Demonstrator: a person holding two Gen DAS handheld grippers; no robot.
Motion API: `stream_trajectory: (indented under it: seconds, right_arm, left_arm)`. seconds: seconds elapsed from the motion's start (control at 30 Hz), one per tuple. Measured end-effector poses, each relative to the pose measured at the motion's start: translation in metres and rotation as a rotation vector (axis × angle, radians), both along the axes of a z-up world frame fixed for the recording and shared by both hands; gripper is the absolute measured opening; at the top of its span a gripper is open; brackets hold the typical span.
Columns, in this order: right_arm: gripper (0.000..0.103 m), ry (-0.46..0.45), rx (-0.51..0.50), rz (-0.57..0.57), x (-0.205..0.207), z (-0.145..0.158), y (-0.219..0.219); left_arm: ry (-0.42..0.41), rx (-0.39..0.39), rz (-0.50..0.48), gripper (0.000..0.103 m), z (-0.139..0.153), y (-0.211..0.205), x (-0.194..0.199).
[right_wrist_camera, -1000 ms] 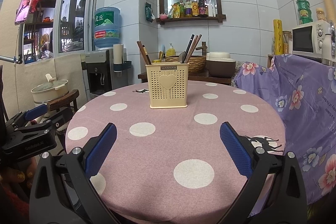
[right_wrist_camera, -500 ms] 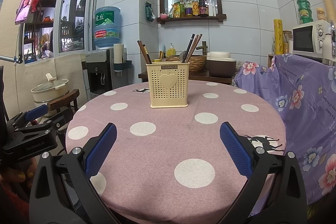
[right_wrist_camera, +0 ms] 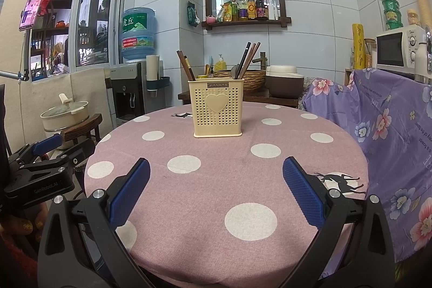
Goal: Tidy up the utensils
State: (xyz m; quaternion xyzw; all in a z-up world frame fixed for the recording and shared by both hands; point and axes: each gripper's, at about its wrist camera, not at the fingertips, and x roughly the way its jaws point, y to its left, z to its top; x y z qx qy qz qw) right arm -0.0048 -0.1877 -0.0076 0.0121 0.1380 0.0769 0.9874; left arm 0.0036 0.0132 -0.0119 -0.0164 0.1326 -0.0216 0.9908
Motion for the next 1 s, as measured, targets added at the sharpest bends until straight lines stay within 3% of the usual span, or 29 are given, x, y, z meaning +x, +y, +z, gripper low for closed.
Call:
stream_trajectory:
  seconds: [1.0]
  right_arm:
    - [0.097, 0.005, 0.003, 0.001, -0.0001, -0.0007, 0.0001]
  left_arm:
    - [0.006, 0.005, -0.003, 0.098, -0.0022, -0.0059, -0.0030]
